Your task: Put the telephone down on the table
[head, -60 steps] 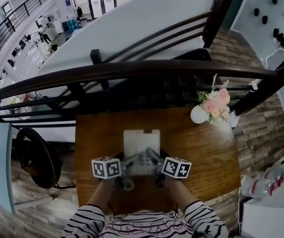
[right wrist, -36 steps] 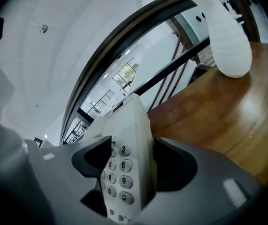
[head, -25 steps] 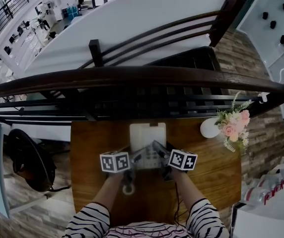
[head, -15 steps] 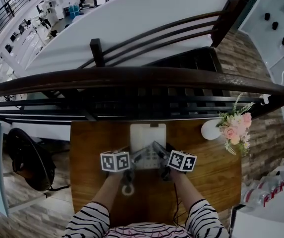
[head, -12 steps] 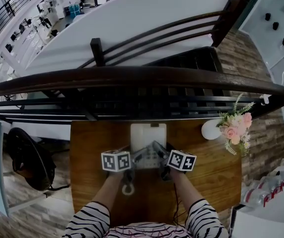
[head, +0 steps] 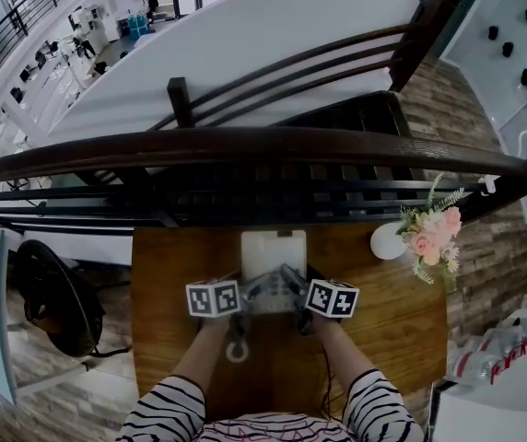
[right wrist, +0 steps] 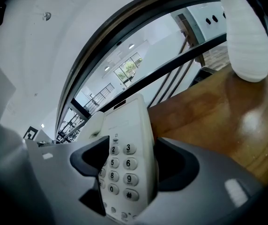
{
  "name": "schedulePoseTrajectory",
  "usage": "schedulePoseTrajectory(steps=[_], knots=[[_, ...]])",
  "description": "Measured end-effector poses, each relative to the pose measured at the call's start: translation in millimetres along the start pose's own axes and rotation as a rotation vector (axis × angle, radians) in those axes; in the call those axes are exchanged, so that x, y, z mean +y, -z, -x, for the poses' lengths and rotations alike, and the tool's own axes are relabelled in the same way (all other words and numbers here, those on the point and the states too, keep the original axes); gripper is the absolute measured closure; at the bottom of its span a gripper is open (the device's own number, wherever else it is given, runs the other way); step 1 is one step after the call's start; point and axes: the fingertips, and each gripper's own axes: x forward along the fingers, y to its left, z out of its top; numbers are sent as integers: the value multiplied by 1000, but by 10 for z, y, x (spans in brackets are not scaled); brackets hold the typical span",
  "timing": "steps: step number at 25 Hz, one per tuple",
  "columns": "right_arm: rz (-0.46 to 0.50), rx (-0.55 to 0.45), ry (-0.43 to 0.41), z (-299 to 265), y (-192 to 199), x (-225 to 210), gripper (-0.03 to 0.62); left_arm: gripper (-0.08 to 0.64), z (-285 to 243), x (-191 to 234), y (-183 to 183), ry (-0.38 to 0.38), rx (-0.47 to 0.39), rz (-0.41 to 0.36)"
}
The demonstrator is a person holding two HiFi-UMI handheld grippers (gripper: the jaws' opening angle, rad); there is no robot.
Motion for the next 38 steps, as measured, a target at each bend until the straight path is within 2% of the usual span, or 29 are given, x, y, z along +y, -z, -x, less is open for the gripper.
schedulePoseTrajectory(steps=[3, 7, 13, 20, 22, 26, 30, 34, 38], knots=[[9, -5, 7, 76, 10, 38, 281, 175, 79, -12, 38, 8, -12, -17], [71, -11, 9, 218, 4, 117, 276, 175, 231, -44, 88, 1, -21, -39], [95, -50, 0, 540, 51, 270, 281, 175, 588, -228, 56, -25, -103, -56], [136, -97, -22, 1110, 202, 495, 351, 192, 957, -671, 265, -58, -147, -169], [156, -122, -11, 1293, 248, 530, 370, 252, 1073, -768, 318, -76, -188, -189], [198, -167, 5, 1690, 331, 566, 459, 375, 1280, -1001, 460, -112, -251, -222], [215, -191, -1, 1979, 444, 595, 502, 460, 1425, -1235, 639, -117, -281, -253], [231, -218, -26, 2337, 570, 614, 591, 558, 1503, -1521, 938, -128, -296, -293], [244, -222, -52, 2645, 699, 611, 592, 558, 1555, -1753, 1234, -139, -300, -302]])
